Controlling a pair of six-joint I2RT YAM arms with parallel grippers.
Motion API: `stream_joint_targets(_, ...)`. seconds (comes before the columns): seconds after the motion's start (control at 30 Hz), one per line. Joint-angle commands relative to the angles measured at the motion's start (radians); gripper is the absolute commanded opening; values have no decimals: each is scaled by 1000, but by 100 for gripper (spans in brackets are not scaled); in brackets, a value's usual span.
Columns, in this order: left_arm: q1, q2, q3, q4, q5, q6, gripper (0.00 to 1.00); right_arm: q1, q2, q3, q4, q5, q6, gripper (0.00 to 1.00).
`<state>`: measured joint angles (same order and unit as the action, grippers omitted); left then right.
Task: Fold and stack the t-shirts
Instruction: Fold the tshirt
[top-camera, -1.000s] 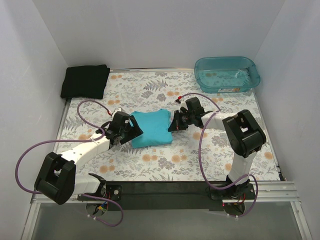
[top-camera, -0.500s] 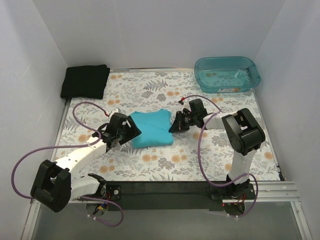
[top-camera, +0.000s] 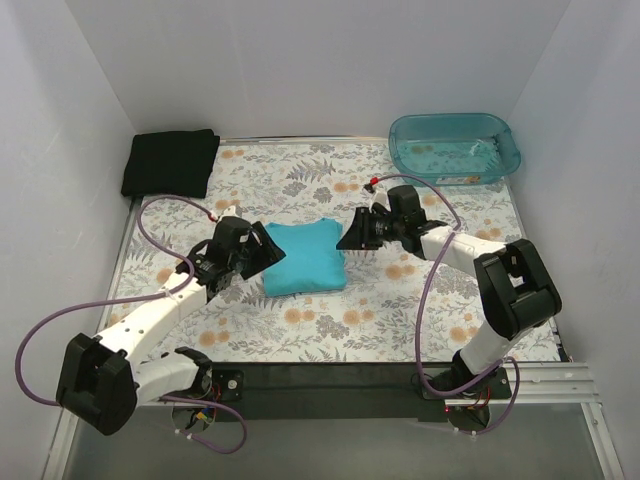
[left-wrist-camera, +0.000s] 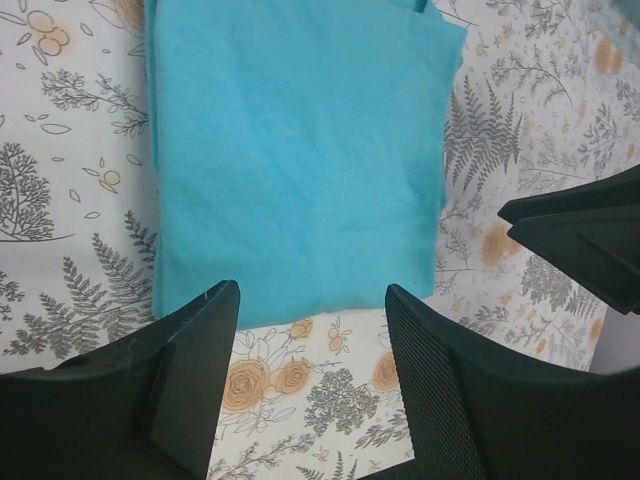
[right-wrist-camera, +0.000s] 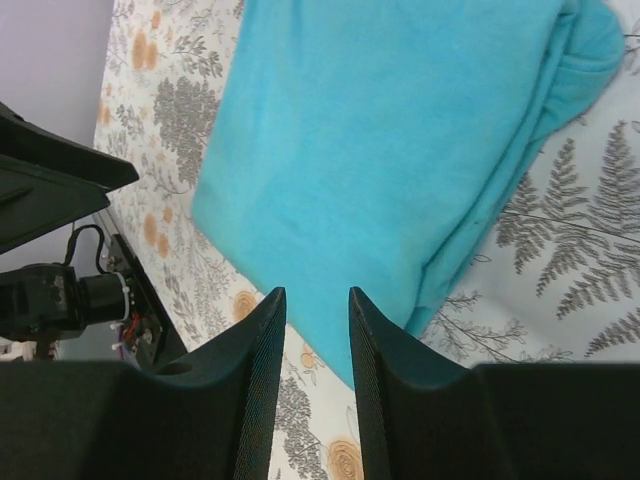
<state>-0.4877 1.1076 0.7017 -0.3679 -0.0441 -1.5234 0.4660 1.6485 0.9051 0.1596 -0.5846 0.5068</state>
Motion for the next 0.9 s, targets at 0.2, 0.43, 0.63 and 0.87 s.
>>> stream_joint_targets(0.2,-5,129,47,44,134,35,39,154,95,80,124,-162,117,32)
stream_joint_targets(0.43,-3,244,-50,80,58,-1,20,174,287,51,204,-190,125,30)
stream_joint_targets(0.63,37,347,-126,66,16,-41,13,74,366,-72,264,-178,144,26)
stream_joint_targets(0.87,35,206,-94,12,33,-37,25,54,220,-106,265,-202,151,25)
